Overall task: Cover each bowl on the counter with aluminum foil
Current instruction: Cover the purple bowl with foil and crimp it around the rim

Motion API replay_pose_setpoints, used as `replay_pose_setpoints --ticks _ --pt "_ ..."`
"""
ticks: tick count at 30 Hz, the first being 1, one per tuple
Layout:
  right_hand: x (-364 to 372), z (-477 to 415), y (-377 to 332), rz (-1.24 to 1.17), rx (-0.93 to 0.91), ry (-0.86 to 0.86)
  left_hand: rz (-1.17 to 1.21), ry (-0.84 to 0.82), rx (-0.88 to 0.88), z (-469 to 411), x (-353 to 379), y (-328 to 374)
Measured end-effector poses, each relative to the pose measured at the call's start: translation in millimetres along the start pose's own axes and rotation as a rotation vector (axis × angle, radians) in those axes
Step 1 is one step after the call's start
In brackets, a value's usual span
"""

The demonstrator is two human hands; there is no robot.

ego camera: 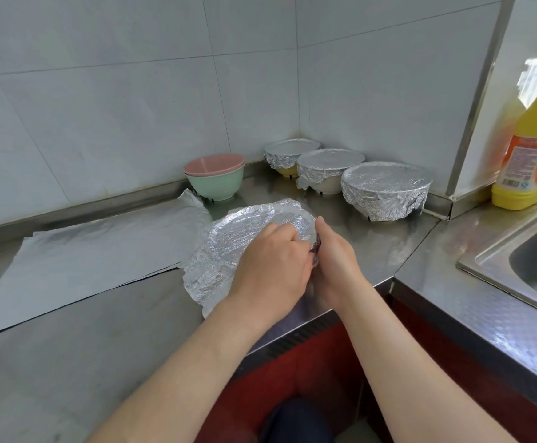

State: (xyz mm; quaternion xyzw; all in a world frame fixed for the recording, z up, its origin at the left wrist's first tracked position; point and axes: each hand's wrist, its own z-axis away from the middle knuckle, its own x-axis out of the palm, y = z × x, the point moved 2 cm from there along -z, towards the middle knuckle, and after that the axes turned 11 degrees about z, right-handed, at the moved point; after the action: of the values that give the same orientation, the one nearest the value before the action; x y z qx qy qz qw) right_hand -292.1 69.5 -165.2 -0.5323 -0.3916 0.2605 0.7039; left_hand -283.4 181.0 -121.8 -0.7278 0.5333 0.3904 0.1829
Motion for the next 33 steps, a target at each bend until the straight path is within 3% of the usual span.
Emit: replay_pose_setpoints --ticks 5,10,13,16,19,24,29,33 --pt "-17.4 -12.3 -26.5 0.657 -0.258 0.289 0.025 0.007 -0.05 3.3 -6.1 -6.2" --pt "-12.2 -25.1 -58.9 1.209 -0.335 0.271 0.06 0.005 -0.051 3.1 -3.1 -4.6" --pt "-3.8 -35.5 -65.8 1.421 -0.334 0.241 0.045 -0.033 -0.041 -5.9 -2.2 2.6" --pt "0.4 -41.2 -70.3 1.53 -0.359 0.2 0.028 -0.222 -0.112 -16.8 -3.5 11.4" --pt "4.6 -41.3 -76.1 1.664 -0.389 0.131 0.109 -0.302 -0.165 -32.1 -16.6 8.8" --pt "1.9 -51.5 -85.5 1.763 -0.439 0.036 0.216 -0.279 -0.323 -81.0 -45.8 -45.5" --pt "0.7 -58.1 -90.7 1.74 -0.447 -0.05 0.192 -0.369 -0.318 -95.1 -10.4 -75.7" --pt "-7.8 -55.1 -94.5 1.658 -0.432 -0.055 0.236 -0.323 -0.307 -98.8 5.6 -83.7"
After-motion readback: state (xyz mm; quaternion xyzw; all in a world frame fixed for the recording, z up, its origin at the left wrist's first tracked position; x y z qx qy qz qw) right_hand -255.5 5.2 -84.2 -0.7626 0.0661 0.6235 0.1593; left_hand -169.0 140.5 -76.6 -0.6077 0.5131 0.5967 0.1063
